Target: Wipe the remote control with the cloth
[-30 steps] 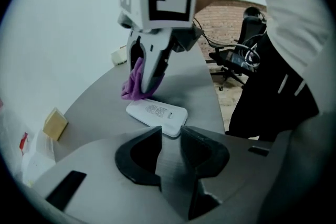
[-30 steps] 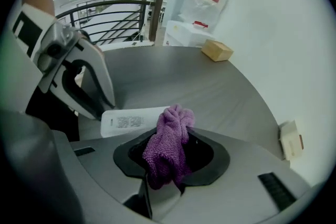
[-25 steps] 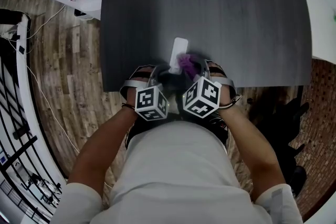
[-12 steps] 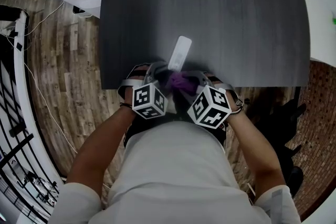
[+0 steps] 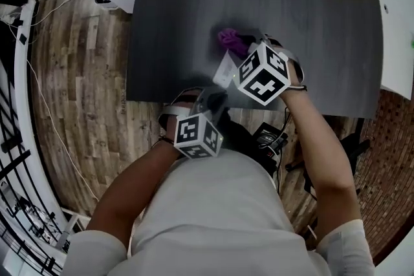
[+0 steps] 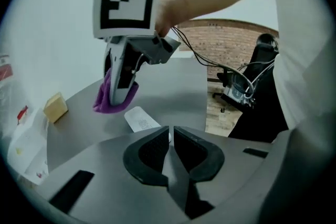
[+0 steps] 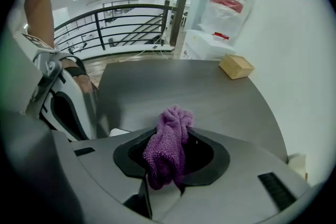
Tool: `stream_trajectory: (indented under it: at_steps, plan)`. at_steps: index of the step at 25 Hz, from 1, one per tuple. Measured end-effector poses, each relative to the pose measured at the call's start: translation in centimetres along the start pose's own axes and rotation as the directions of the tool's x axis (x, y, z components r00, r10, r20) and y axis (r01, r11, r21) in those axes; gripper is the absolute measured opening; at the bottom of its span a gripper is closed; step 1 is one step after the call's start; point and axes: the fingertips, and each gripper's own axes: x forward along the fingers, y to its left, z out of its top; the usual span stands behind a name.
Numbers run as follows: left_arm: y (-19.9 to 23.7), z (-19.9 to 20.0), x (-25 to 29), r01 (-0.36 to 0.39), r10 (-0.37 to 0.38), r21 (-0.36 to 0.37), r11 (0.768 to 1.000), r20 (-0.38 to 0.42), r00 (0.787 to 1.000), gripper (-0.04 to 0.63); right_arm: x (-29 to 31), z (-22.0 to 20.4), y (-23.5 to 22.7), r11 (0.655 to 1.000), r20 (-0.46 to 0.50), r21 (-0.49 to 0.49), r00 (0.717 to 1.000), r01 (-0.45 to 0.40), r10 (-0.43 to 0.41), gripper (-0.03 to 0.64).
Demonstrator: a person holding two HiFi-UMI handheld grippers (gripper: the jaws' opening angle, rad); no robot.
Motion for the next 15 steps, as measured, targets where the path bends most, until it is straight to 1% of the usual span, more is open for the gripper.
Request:
stream_trajectory:
  at_steps: [2, 4, 7, 9, 11, 15]
  plan:
    - [0.7, 0.2, 0.7, -0.031, 0.032, 0.044, 0.999, -0.025, 0.999, 0.031, 0.6, 0.0, 0.1, 0.999, -0.024, -0.025, 0.999, -0.022, 0.021, 0.13]
    - [1.1, -0.2, 1.3, -0.04, 0.043, 0.058, 0.998, -0.057, 0.997, 0.031, 1.2, -0.3, 0.2, 0.999, -0.046, -0.038, 0.998, -0.037, 0.035, 0.13]
    - [0.6, -1.1, 2.3, -0.01, 0.015, 0.044, 0.999, -0.11, 0.994, 0.031, 2.0, -1.0, 1.1, 0.997, -0.08, -0.036, 0.995, -0.069, 0.066, 0.129]
    - [0.6, -1.6, 2.6, -0.007, 0.01, 0.027, 1.0, -0.123, 0.992, 0.027, 2.2, -1.2, 1.9, 0.995, -0.093, -0.039, 0.992, -0.09, 0.086, 0.129]
    - [0.8, -1.7, 2.6, -0.014, 0.017, 0.021, 1.0, -0.119, 0.993, 0.016, 2.2, -1.1, 2.9, 0.992, -0.097, -0.022, 0.988, -0.125, 0.123, 0.129]
    - [0.9, -1.9, 2.7, -0.018, 0.019, 0.01, 1.0, -0.112, 0.994, 0.012, 2.1, -0.6, 5.4, 0.973, -0.075, 0.071, 0.972, -0.218, 0.223, 0.129]
